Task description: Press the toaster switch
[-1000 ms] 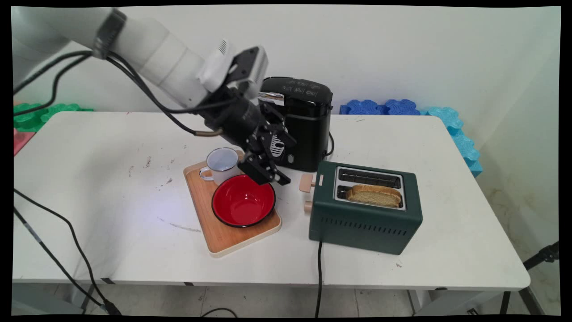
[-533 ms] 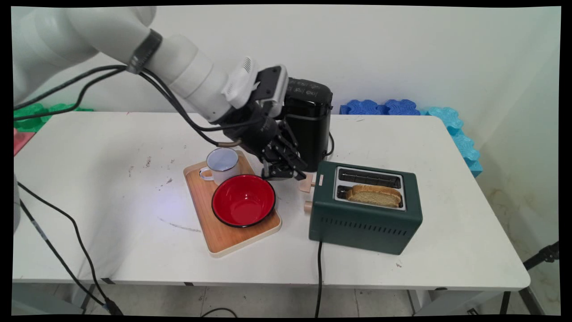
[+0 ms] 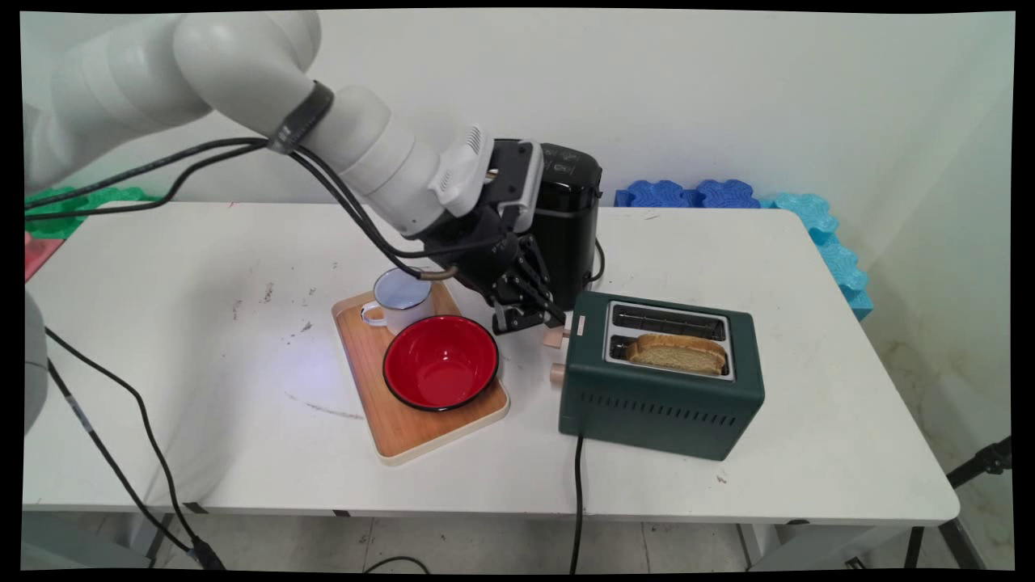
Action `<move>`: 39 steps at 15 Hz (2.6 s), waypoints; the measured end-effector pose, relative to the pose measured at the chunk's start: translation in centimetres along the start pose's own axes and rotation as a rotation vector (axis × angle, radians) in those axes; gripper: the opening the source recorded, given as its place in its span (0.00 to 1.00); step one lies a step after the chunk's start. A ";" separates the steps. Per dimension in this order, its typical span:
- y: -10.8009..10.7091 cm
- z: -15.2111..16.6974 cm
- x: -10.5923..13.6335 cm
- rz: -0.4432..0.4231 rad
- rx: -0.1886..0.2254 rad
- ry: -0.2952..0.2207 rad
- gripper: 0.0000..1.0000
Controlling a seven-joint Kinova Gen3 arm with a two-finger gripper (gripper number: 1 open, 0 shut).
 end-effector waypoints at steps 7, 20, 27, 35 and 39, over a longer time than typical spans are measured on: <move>-0.2 1.6 -0.1 -0.010 -0.001 -0.017 0.00; -0.2 3.3 -1.0 -0.034 -0.002 -0.029 0.00; -0.1 3.9 -1.5 -0.052 -0.003 -0.026 0.00; 0.2 4.7 -1.9 -0.071 -0.010 -0.020 0.00; 0.4 5.0 -2.1 -0.079 -0.013 -0.018 0.00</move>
